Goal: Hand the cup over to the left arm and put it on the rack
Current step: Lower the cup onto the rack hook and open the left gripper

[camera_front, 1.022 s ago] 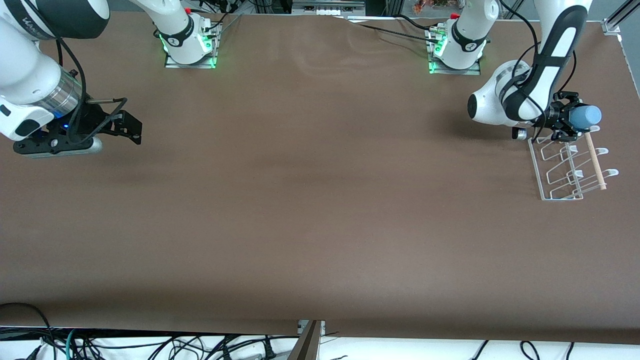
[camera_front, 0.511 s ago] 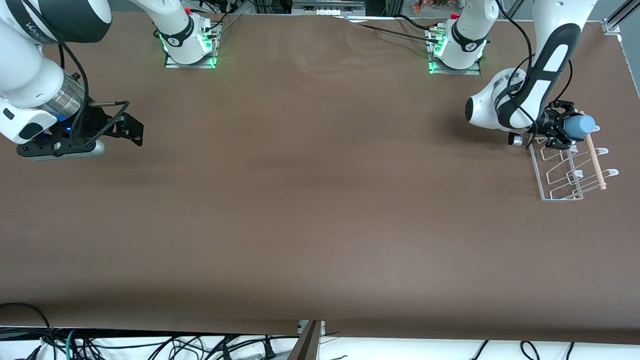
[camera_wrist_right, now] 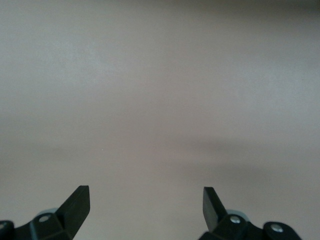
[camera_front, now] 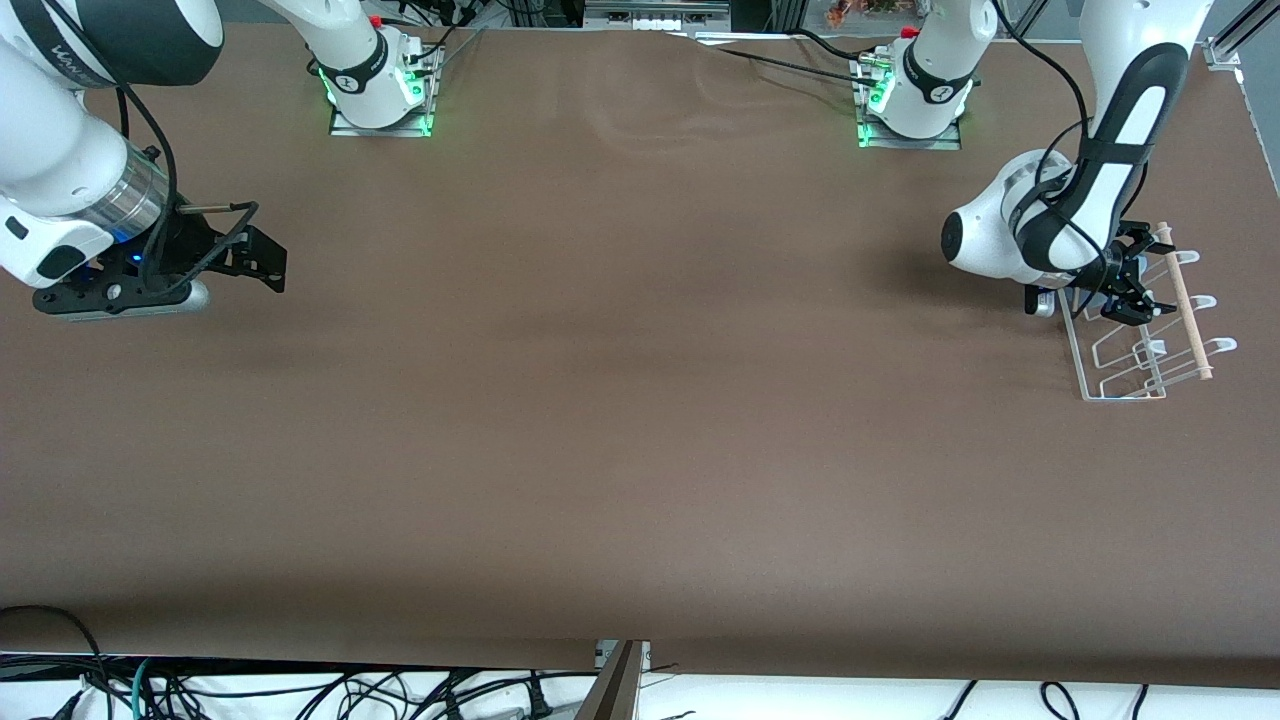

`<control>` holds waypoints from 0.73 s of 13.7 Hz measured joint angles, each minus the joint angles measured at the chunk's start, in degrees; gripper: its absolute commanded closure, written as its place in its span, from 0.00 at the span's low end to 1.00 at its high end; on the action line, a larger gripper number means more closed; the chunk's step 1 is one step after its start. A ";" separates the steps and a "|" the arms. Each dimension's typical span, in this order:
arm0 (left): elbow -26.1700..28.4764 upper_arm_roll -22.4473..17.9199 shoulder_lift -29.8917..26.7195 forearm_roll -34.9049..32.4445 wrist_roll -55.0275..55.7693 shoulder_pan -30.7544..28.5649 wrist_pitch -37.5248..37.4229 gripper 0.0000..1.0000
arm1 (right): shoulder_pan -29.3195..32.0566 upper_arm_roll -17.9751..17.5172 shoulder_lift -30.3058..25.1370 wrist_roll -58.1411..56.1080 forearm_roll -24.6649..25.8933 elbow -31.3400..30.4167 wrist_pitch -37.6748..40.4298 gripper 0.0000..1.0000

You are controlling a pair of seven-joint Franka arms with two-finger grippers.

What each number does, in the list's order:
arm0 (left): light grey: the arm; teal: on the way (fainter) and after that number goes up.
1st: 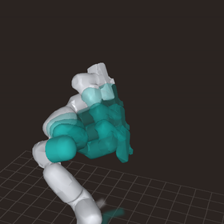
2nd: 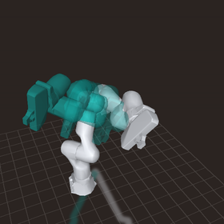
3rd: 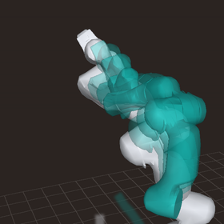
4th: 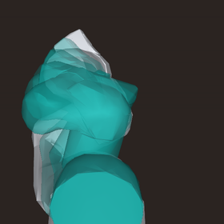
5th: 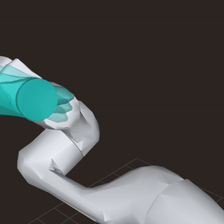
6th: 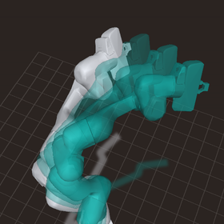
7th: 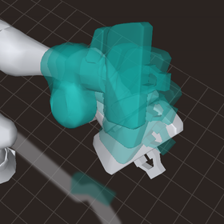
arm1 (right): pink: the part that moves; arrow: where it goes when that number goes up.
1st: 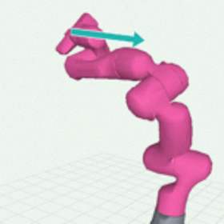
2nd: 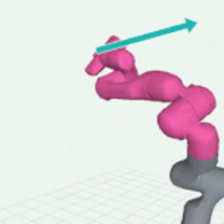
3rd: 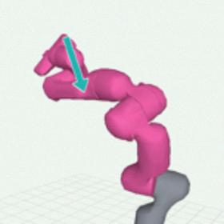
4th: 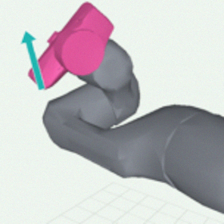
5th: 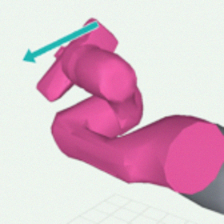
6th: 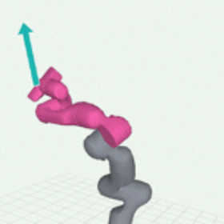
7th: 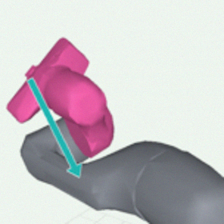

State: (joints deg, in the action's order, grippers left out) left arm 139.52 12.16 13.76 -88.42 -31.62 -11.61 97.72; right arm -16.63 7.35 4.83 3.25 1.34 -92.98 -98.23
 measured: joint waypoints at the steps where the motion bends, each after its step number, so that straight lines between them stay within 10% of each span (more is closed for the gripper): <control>1: -1.93 0.50 -0.52 4.19 -0.27 0.01 -0.03 0.00 | 0.00 0.00 0.00 0.00 0.00 0.00 -0.02 0.00; 10: -30.78 0.80 -4.66 43.72 -12.38 -0.50 -1.69 0.00 | 0.00 0.01 0.05 0.00 0.00 0.00 -0.19 0.00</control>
State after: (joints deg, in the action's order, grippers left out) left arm 108.73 12.97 9.10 -44.71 -43.99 -12.11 96.03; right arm -16.63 7.36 4.88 3.25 1.34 -92.98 -98.42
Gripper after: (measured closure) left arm 0.000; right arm 0.000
